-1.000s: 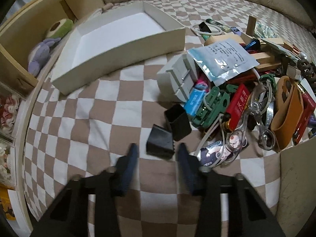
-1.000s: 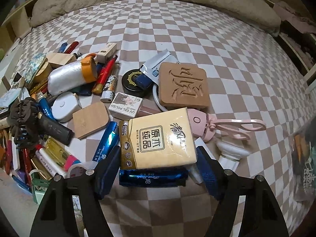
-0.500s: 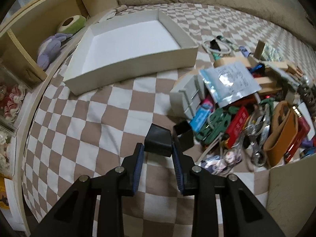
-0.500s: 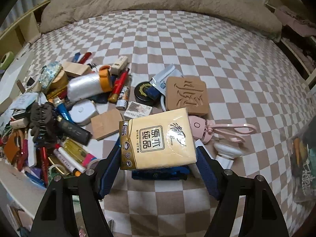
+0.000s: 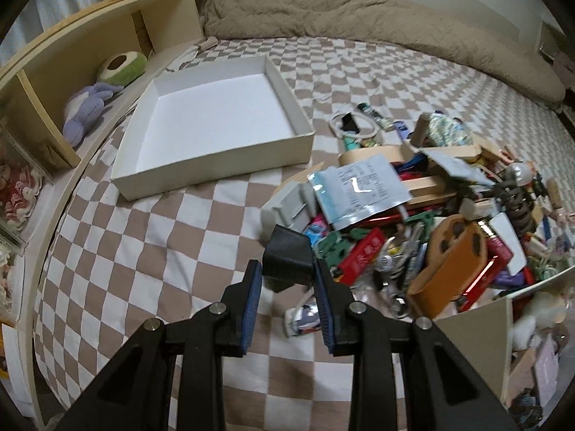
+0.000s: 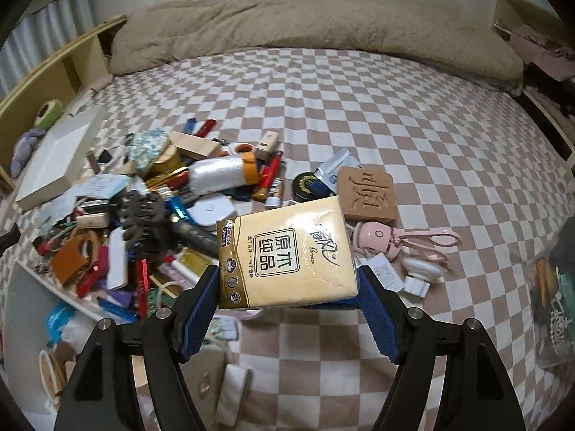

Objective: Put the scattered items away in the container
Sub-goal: 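Carry the black piece and yellow tissue pack over the white box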

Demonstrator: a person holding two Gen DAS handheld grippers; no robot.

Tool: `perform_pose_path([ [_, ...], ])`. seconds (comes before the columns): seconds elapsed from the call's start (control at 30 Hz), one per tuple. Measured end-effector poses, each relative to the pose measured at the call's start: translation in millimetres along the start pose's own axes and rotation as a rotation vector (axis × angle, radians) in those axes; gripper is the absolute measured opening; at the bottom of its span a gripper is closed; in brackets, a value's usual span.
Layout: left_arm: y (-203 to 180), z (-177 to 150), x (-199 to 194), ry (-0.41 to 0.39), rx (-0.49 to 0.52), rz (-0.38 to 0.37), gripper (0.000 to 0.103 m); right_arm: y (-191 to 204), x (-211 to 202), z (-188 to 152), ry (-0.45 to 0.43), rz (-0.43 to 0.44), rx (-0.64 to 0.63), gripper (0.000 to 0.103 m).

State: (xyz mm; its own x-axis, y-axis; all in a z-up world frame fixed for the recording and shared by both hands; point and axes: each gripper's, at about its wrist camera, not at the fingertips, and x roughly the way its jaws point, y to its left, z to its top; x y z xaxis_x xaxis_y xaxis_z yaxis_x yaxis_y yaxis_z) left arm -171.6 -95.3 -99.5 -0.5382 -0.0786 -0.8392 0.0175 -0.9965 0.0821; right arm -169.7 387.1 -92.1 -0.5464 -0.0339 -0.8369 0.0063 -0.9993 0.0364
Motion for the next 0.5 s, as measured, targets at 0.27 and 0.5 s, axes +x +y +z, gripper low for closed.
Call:
perform_pose_path([
  [0.27, -24, -2, -29, -0.032, 0.010, -0.062, 0.029, 10, -22, -10, -0.029, 0.053, -0.006, 0.076],
  [0.5, -44, -7, -56, -0.077, 0.039, -0.105, 0.029, 18, -47, -19, -0.063, 0.135, 0.006, 0.076],
])
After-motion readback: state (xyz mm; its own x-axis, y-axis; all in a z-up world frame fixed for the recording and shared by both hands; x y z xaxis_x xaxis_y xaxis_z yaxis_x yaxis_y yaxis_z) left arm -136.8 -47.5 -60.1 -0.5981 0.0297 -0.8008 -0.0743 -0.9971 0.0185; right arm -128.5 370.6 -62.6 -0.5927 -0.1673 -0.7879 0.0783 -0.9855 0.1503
